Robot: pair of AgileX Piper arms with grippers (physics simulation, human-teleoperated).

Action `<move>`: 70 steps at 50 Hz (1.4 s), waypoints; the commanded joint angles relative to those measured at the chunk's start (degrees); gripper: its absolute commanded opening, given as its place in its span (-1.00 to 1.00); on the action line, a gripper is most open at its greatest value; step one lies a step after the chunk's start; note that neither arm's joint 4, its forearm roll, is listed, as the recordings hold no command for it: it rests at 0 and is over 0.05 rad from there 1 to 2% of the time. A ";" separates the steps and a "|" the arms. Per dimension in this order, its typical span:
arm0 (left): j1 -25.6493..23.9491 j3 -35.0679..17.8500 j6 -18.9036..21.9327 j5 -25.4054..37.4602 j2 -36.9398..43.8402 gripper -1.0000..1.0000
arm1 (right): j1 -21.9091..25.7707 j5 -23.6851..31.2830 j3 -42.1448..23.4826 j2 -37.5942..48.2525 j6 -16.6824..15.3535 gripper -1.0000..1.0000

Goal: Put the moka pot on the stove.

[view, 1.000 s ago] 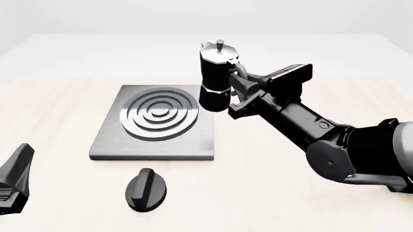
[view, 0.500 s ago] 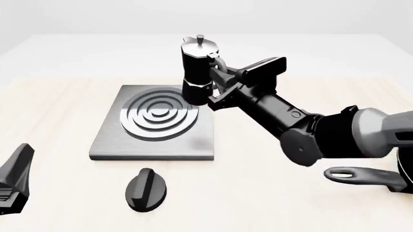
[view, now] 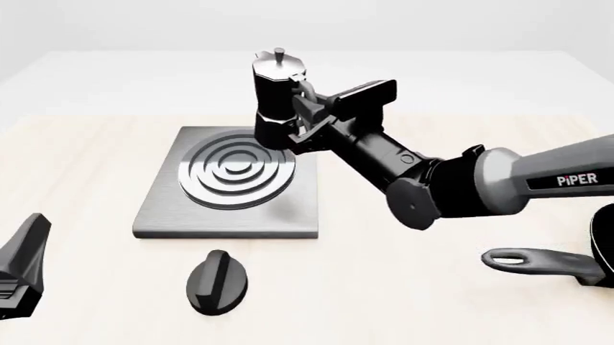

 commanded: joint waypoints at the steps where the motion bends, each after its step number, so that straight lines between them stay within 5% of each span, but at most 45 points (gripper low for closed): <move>1: 0.00 0.00 0.00 0.00 0.00 1.00 | 0.48 0.27 -4.39 2.93 0.66 -1.00; 70: 0.00 0.00 0.00 0.00 0.00 1.00 | 4.67 1.65 -17.68 16.74 -0.35 -1.00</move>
